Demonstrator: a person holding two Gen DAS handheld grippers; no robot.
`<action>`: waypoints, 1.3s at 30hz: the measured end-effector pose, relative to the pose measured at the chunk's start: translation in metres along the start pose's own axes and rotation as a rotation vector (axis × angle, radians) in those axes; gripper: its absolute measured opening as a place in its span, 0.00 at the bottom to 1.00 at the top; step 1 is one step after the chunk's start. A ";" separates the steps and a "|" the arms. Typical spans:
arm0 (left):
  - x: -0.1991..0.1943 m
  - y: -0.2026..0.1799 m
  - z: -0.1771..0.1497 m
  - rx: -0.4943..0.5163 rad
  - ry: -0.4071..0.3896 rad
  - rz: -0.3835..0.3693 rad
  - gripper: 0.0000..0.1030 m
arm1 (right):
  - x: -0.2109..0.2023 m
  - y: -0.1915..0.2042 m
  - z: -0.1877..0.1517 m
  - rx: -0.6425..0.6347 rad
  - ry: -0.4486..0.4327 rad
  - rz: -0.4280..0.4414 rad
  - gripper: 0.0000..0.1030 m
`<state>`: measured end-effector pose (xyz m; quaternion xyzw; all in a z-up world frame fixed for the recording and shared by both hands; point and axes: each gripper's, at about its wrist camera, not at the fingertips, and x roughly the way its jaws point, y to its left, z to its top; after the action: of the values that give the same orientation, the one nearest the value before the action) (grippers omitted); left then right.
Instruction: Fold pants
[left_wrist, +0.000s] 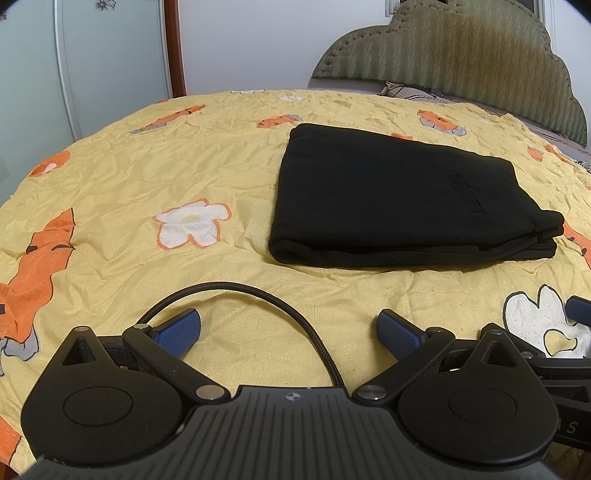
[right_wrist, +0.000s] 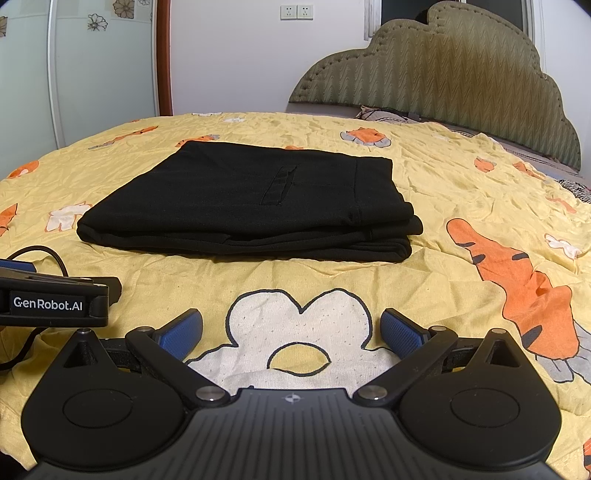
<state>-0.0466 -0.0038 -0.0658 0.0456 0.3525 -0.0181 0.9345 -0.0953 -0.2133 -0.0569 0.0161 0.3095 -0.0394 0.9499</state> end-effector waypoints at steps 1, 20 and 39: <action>0.000 0.000 0.000 0.000 -0.002 0.000 1.00 | 0.000 0.000 0.000 0.000 0.000 0.000 1.00; 0.000 0.000 -0.002 0.000 -0.004 0.001 1.00 | -0.001 0.001 -0.001 -0.002 -0.002 -0.001 1.00; 0.000 0.000 -0.002 0.000 -0.005 0.002 1.00 | -0.001 0.002 0.000 -0.003 -0.005 -0.004 1.00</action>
<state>-0.0481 -0.0039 -0.0669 0.0459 0.3500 -0.0175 0.9355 -0.0958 -0.2115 -0.0568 0.0140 0.3073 -0.0407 0.9506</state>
